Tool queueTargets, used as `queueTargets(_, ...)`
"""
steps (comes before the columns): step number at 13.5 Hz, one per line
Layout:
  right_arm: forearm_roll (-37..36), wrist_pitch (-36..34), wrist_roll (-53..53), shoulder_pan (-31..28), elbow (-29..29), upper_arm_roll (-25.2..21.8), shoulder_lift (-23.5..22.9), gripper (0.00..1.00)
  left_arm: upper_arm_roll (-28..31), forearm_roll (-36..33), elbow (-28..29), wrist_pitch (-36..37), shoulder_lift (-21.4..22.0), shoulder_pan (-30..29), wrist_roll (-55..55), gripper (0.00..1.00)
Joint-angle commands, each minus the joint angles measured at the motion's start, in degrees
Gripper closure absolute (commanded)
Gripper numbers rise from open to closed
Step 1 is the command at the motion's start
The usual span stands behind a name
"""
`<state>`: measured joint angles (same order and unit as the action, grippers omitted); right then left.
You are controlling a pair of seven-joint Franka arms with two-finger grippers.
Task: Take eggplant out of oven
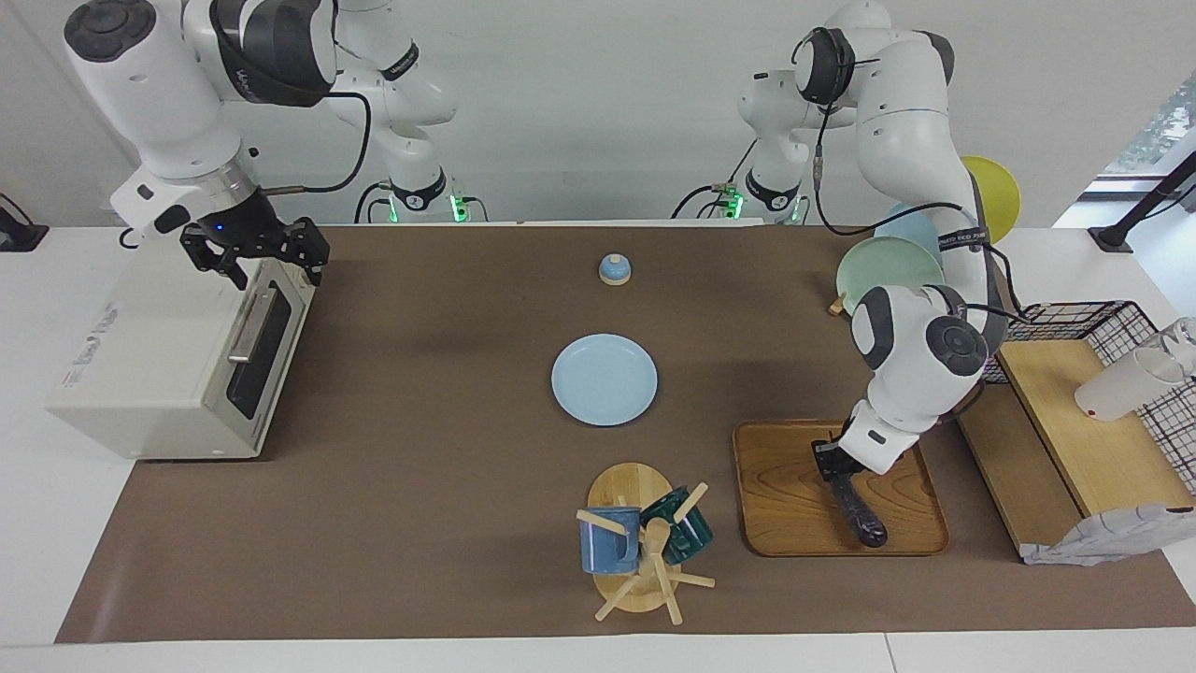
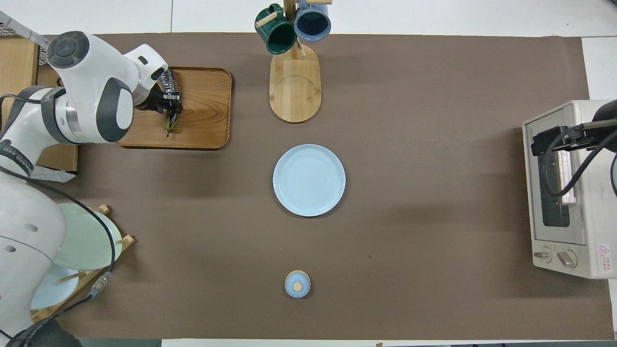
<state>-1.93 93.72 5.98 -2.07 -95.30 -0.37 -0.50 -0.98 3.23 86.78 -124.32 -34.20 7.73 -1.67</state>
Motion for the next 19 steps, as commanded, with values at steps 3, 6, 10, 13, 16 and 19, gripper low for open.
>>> queueTargets(3,1.4,-0.5,-0.9,0.0,0.2,-0.2,0.3,0.0,-0.2,-1.1,2.2,7.0,11.1,-2.5,0.5,0.0)
queueTargets(6,1.4,-0.5,-0.7,0.0,0.3,-0.1,0.3,0.0,0.5,-1.1,1.7,18.4,19.5,-2.5,-0.6,0.0)
queueTargets(10,1.4,-0.5,-0.6,0.2,0.3,-0.2,0.4,0.0,0.4,-1.2,2.3,35.3,30.7,-2.5,-0.7,0.0)
queueTargets(13,1.4,-0.5,-0.6,0.1,0.3,-0.1,0.4,0.0,0.3,-1.2,7.2,38.1,34.9,-2.4,-3.1,0.0)
queueTargets(16,1.4,-0.6,-0.6,0.1,0.3,-0.2,0.4,0.0,0.3,-1.2,12.0,38.0,37.1,-1.6,-3.1,0.0)
queueTargets(19,1.4,-0.5,-0.6,0.2,0.3,-0.1,0.4,0.0,-0.1,-1.7,8.9,38.7,36.8,-2.1,-2.7,0.0)
